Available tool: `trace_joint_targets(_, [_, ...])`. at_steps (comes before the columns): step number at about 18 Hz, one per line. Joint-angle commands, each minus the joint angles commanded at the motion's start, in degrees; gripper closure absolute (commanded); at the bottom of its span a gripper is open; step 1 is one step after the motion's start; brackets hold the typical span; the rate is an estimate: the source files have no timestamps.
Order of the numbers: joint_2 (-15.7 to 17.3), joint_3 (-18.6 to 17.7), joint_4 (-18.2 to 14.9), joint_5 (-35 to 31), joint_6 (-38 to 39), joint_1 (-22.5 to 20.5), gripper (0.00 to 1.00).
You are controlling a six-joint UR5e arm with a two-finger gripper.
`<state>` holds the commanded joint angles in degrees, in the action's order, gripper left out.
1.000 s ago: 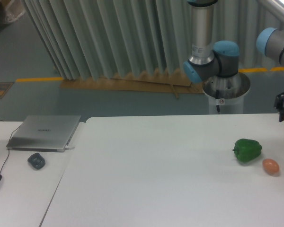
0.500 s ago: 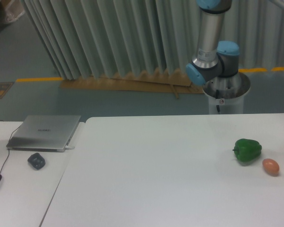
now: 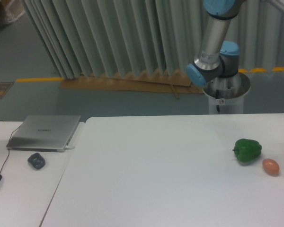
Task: Place the red pepper on the table
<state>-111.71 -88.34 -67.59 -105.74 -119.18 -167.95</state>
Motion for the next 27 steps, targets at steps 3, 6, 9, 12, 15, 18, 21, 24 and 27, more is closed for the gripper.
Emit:
trace_joint_targets(3, [-1.05, 1.41, 0.09, 4.58, -0.44, -1.24, 0.00])
trace_joint_targets(6, [-1.76, 2.12, 0.09, 4.67, 0.17, -1.15, 0.00])
trace_joint_targets(9, [-2.46, 2.03, 0.09, 4.67, 0.53, -0.89, 0.00])
trace_joint_targets(12, [-2.64, 2.03, 0.09, 4.67, 0.61, -0.80, 0.00])
trace_joint_targets(15, [-3.25, 1.94, 0.09, 4.67, 0.70, -0.71, 0.00])
trace_joint_targets(18, [-4.04, 2.55, 1.31, 4.67, 0.62, -0.62, 0.00])
trace_joint_targets(21, [-5.45, 2.56, 2.72, 4.67, 0.70, -0.10, 0.00])
trace_joint_targets(24, [-5.71, 2.64, 2.99, 4.67, 1.92, 0.25, 0.00])
trace_joint_targets(27, [-6.24, 2.64, 3.78, 4.58, 2.90, 0.87, 0.00])
